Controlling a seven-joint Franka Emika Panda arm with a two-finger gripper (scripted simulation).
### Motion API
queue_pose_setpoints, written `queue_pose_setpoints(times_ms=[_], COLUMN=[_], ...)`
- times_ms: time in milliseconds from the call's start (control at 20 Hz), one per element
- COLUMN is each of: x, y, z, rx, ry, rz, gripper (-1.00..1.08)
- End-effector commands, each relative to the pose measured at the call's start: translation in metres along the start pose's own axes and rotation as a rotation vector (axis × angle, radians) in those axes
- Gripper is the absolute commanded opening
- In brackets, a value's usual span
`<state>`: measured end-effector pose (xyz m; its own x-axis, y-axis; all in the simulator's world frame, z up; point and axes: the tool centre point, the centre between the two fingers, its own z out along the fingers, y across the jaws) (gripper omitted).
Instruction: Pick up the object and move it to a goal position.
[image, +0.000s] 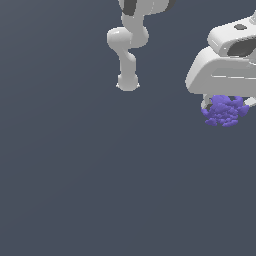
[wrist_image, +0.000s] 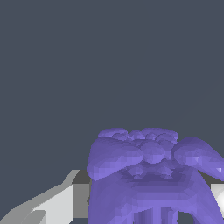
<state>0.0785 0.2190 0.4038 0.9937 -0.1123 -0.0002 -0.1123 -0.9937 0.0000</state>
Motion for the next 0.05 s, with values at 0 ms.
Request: queue_pose_setpoints(times_ms=[0], x=[0.0003], y=[-0.0003], z=[-0.0007], rx=[0.000], ry=[0.000], rz=[0.000], gripper=[-1.00])
